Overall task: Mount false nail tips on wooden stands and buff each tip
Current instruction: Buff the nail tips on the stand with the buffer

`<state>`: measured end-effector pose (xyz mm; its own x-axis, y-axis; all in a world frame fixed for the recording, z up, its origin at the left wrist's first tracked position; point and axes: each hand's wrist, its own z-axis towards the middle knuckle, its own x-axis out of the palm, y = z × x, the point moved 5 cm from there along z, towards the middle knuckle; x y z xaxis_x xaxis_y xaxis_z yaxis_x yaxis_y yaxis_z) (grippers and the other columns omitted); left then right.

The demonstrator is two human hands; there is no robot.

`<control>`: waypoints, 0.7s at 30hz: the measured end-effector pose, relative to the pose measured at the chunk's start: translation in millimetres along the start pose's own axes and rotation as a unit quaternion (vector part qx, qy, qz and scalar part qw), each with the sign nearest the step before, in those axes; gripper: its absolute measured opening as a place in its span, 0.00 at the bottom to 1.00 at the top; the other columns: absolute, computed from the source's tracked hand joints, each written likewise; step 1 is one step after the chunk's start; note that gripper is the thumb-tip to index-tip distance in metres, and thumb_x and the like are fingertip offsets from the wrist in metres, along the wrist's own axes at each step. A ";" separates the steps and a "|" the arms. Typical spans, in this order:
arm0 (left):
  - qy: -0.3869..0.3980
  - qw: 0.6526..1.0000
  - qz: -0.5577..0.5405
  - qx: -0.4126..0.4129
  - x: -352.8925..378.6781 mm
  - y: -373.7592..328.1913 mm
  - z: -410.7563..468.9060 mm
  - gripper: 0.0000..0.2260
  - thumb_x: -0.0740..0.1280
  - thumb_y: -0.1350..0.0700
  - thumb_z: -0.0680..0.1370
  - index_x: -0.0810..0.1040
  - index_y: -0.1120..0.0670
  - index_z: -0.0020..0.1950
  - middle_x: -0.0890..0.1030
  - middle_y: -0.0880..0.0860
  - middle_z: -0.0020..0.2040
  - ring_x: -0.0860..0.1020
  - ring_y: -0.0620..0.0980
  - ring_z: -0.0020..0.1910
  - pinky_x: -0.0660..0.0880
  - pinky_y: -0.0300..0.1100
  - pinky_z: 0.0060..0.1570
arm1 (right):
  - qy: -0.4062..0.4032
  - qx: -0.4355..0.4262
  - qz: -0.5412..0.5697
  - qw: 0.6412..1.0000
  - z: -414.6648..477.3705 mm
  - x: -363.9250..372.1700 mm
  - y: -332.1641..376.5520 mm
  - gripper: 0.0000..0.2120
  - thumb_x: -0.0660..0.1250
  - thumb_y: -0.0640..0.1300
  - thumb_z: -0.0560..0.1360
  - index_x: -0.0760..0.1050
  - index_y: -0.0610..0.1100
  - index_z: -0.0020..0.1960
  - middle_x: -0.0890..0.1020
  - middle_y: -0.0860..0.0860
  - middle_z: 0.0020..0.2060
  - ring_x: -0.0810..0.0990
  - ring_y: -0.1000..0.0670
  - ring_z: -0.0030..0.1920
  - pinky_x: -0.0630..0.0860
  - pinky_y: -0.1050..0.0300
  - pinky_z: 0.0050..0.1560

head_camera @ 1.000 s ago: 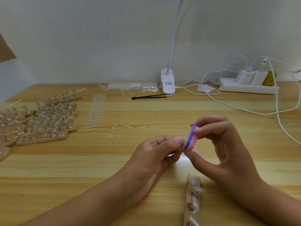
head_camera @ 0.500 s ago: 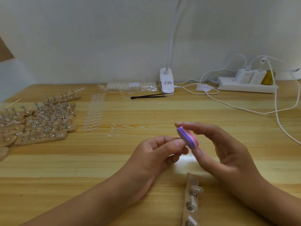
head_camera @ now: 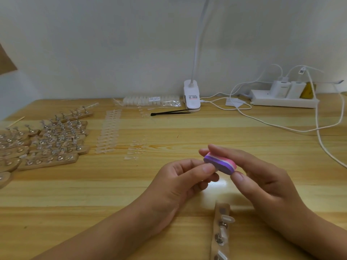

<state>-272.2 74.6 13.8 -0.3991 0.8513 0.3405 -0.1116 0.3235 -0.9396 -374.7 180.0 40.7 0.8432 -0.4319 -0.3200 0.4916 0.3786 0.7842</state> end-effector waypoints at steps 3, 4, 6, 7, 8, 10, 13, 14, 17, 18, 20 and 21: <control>0.005 1.000 0.014 0.000 0.8 -0.6 -0.2 0.12 0.73 0.47 0.68 0.86 0.51 0.47 0.83 0.48 0.40 0.77 0.43 0.43 0.76 0.34 0.47 | 0.013 0.014 0.016 1.000 3.3 4.3 -2.6 0.20 0.59 0.43 0.77 0.73 0.45 0.68 0.81 0.55 0.62 0.77 0.51 0.65 0.71 0.60 0.65; 0.001 1.000 0.000 0.000 -0.3 -0.1 0.5 0.12 0.73 0.48 0.67 0.86 0.52 0.46 0.83 0.48 0.40 0.78 0.42 0.42 0.76 0.34 0.46 | 0.009 0.011 0.015 1.000 2.9 2.8 -2.0 0.20 0.59 0.43 0.77 0.73 0.45 0.67 0.81 0.56 0.62 0.77 0.52 0.65 0.71 0.61 0.65; -0.009 1.000 -0.028 -0.004 -2.4 0.2 1.7 0.10 0.73 0.48 0.66 0.86 0.52 0.42 0.83 0.49 0.38 0.78 0.42 0.39 0.76 0.34 0.44 | -0.004 -0.001 0.006 1.000 0.1 -2.1 0.6 0.20 0.59 0.43 0.77 0.75 0.48 0.68 0.81 0.57 0.62 0.77 0.53 0.65 0.71 0.64 0.63; -0.012 0.999 -0.030 -0.006 -2.7 0.5 1.9 0.10 0.73 0.48 0.66 0.86 0.52 0.41 0.83 0.49 0.38 0.78 0.42 0.39 0.76 0.33 0.43 | -0.008 -0.005 0.001 1.000 -1.3 -3.5 1.6 0.20 0.59 0.43 0.77 0.76 0.50 0.67 0.81 0.58 0.62 0.77 0.53 0.64 0.71 0.65 0.63; -0.008 1.000 -0.023 -0.005 -2.8 1.5 2.1 0.10 0.73 0.48 0.66 0.86 0.52 0.42 0.83 0.49 0.38 0.78 0.42 0.39 0.76 0.33 0.44 | -0.008 -0.006 -0.002 1.000 -1.2 -3.3 1.8 0.20 0.59 0.43 0.77 0.76 0.50 0.67 0.81 0.58 0.61 0.78 0.54 0.64 0.71 0.65 0.62; 0.004 1.000 0.000 -0.004 -1.2 2.6 1.6 0.12 0.73 0.48 0.67 0.86 0.52 0.46 0.83 0.49 0.40 0.78 0.42 0.42 0.75 0.33 0.45 | 0.004 0.005 -0.003 1.000 2.3 1.4 -0.3 0.20 0.58 0.43 0.77 0.75 0.47 0.67 0.81 0.56 0.61 0.77 0.52 0.65 0.72 0.61 0.64; 0.001 1.000 -0.019 -0.006 -2.6 3.3 3.1 0.13 0.74 0.48 0.66 0.86 0.54 0.46 0.83 0.49 0.39 0.78 0.42 0.40 0.76 0.33 0.44 | -0.006 -0.006 -0.014 1.000 5.4 3.3 0.0 0.19 0.59 0.43 0.77 0.74 0.43 0.66 0.81 0.51 0.61 0.77 0.48 0.65 0.72 0.53 0.65; -0.006 0.999 -0.035 -0.008 -4.0 3.6 4.3 0.15 0.76 0.48 0.64 0.86 0.55 0.46 0.82 0.50 0.39 0.79 0.42 0.40 0.76 0.34 0.44 | -0.015 -0.024 -0.029 0.999 4.5 1.7 2.5 0.18 0.60 0.42 0.76 0.75 0.42 0.66 0.81 0.50 0.61 0.77 0.48 0.65 0.72 0.52 0.65; -0.028 0.997 -0.065 -0.011 -7.7 4.5 7.2 0.21 0.81 0.45 0.57 0.86 0.56 0.43 0.83 0.52 0.39 0.79 0.44 0.39 0.77 0.36 0.43 | -0.026 -0.086 -0.078 0.993 0.0 -0.4 9.7 0.17 0.66 0.40 0.75 0.75 0.43 0.63 0.79 0.50 0.60 0.77 0.46 0.64 0.73 0.52 0.63; -0.025 0.998 -0.052 -0.011 -7.6 5.1 7.2 0.18 0.80 0.45 0.59 0.86 0.55 0.42 0.83 0.51 0.38 0.79 0.43 0.39 0.77 0.35 0.43 | -0.029 -0.092 -0.087 0.991 1.0 -0.4 9.5 0.17 0.67 0.40 0.74 0.75 0.44 0.63 0.78 0.50 0.59 0.77 0.46 0.63 0.74 0.52 0.61; -0.015 0.999 -0.036 -0.011 -5.0 5.0 6.3 0.12 0.76 0.47 0.63 0.86 0.54 0.41 0.83 0.49 0.38 0.79 0.41 0.39 0.77 0.34 0.43 | -0.052 -0.079 -0.083 0.992 5.7 -1.8 5.7 0.17 0.67 0.41 0.73 0.74 0.45 0.62 0.77 0.50 0.59 0.76 0.45 0.63 0.75 0.49 0.57; -0.016 0.999 -0.034 -0.013 -4.6 4.7 5.9 0.12 0.74 0.47 0.64 0.86 0.54 0.41 0.83 0.49 0.38 0.79 0.41 0.39 0.77 0.33 0.43 | -0.061 -0.072 -0.072 0.993 7.3 -2.4 4.2 0.17 0.67 0.41 0.73 0.73 0.45 0.61 0.77 0.50 0.59 0.76 0.44 0.62 0.76 0.46 0.56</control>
<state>-276.2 69.8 7.6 -0.4196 0.8142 0.4012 -0.1154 0.3906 -0.9133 -376.3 176.6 48.6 0.7339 -0.5824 -0.3496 0.6382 0.4150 0.6484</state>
